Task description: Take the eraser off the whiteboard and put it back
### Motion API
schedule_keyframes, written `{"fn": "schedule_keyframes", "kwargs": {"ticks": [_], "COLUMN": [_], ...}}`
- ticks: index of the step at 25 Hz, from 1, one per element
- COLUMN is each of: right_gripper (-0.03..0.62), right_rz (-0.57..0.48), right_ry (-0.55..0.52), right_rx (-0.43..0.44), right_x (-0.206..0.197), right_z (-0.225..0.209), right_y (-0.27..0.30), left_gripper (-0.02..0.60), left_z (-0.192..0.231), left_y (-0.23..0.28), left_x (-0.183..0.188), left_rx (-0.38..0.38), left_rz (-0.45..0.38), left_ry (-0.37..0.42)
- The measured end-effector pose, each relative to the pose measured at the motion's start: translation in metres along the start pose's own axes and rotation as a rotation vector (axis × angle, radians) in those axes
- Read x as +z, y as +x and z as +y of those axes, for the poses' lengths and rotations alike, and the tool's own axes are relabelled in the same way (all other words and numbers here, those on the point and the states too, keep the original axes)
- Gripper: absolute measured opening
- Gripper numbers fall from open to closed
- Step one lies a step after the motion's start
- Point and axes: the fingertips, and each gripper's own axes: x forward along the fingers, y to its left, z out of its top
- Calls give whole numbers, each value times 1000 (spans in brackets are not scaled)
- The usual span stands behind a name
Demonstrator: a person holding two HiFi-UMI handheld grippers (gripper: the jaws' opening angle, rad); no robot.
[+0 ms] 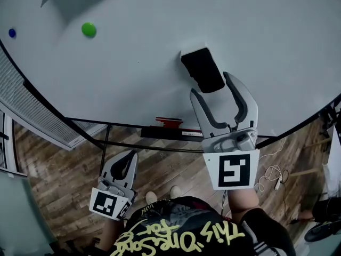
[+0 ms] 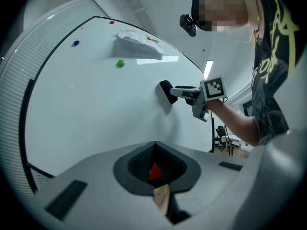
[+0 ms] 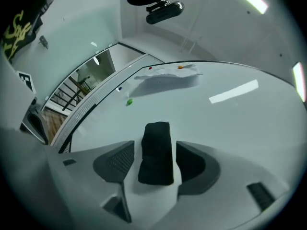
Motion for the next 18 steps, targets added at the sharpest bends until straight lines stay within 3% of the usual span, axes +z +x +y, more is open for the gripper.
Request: {"fn": "schedule_keyframes", "kwargs": {"ticks": [3,5,10,18], "right_gripper": [261,264,267,270], "right_rz": [106,143,131,117], "right_ry": [-204,-281,-359,-374], "right_rx": [38,32,-47,-83], "right_x": [-9,-11,-11,-16], "right_z": [4,5,1,-1], "right_y": [9,16,29,45], "left_gripper": [6,8,8,6], "left_z": [4,5,9,18], "left_y": [-2,-3,-5,-4], "left_x": [0,1,0,1], "left_rx": [7,11,20,45], "left_rz": [1,-2,-5,-5], "left_ry": [-1,-10,-10,-54]}}
